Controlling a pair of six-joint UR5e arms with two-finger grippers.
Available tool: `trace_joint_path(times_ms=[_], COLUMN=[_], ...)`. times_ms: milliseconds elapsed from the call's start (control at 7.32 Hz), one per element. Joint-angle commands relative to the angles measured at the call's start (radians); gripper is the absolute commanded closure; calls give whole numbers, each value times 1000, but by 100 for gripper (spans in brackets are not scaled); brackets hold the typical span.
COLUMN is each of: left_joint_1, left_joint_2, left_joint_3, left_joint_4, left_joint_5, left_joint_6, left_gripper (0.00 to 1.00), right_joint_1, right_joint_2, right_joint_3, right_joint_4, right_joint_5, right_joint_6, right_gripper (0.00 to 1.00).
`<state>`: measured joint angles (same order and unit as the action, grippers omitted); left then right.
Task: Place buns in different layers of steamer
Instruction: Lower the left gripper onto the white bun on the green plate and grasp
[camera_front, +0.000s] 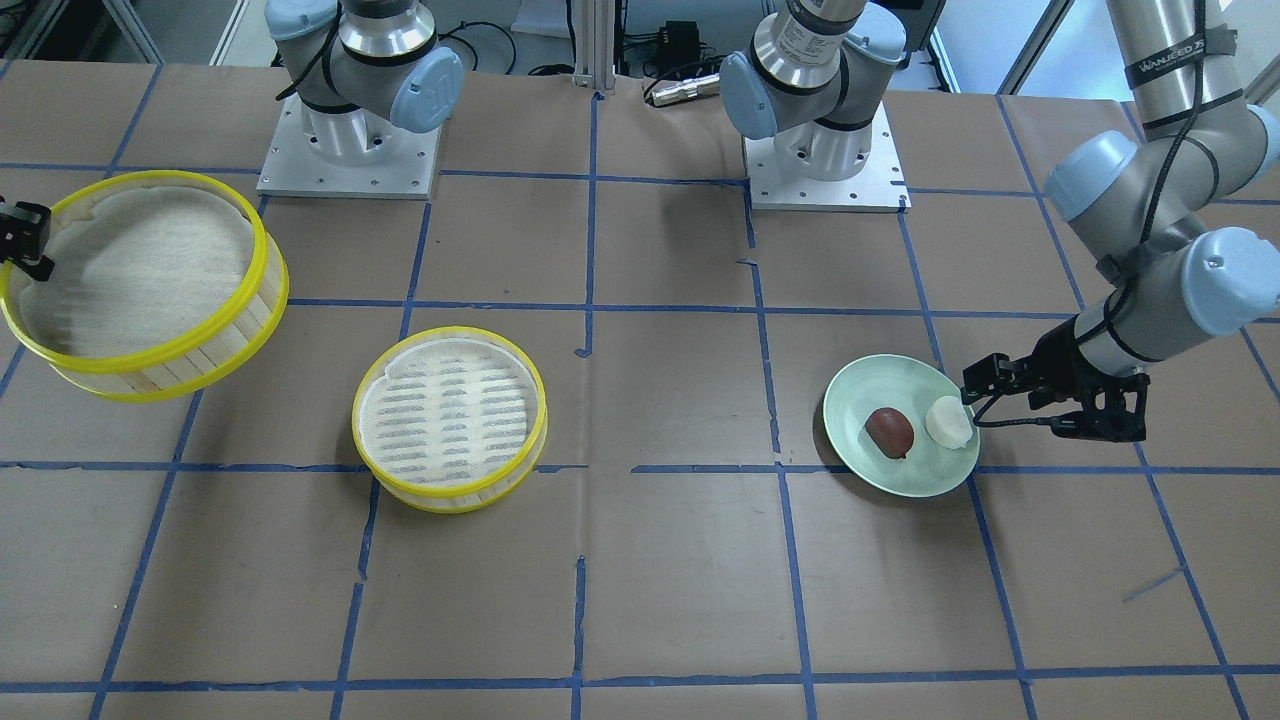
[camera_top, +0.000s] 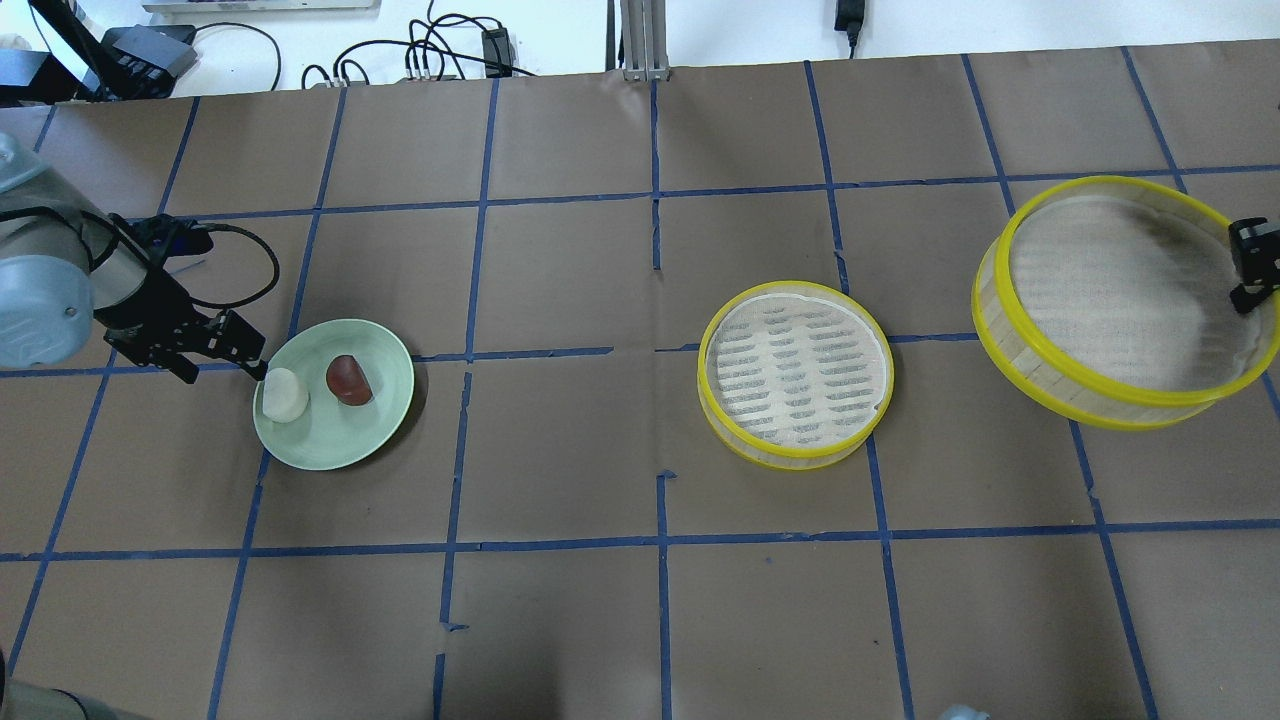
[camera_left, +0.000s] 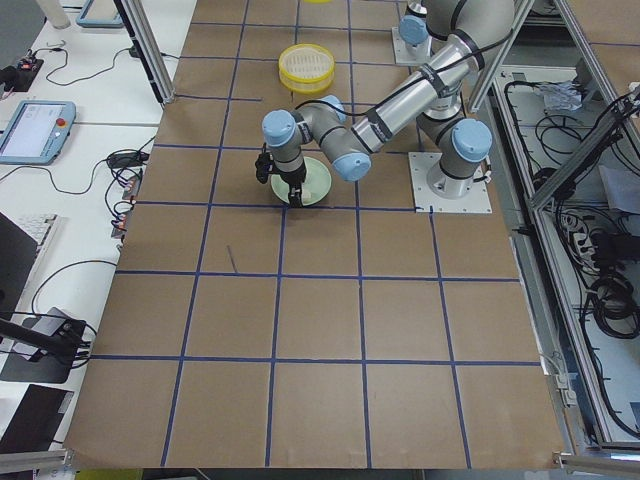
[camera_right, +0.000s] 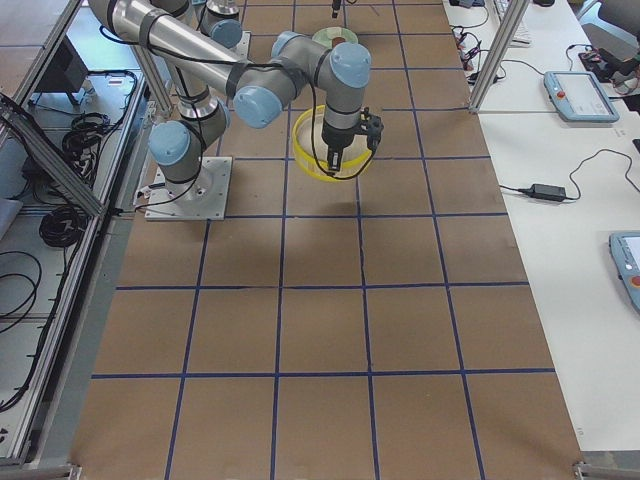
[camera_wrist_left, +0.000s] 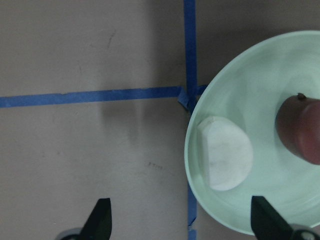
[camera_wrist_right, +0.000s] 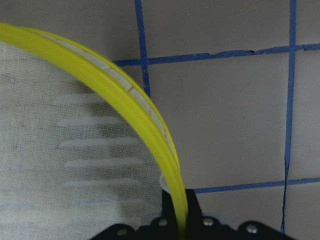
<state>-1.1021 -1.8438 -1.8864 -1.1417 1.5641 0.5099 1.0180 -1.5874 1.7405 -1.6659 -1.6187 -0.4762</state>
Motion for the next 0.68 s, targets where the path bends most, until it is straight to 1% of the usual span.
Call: trace_joint_path(times_ms=[0,273,410,547], left_joint_1=[-44,-50,-54,-61], left_joint_2=[-35,-89,-89,-86], left_joint_3=[-11,-37,-42,-42], left_joint_4=[54,146,149,148], left_joint_5=[1,1,2,8], left_joint_6=[-27,-30,-30,-25], left_gripper=[7,7,7,12], right_joint_1=[-3,-3,-3,-3], right_joint_2=[0,0,1,0], right_joint_3=[1,1,4,4], right_joint_4=[2,-1,3,3], right_joint_5=[2,-3,0,0], right_joint_6=[-4,-7,-7,-7], right_gripper=[91,91,91,91])
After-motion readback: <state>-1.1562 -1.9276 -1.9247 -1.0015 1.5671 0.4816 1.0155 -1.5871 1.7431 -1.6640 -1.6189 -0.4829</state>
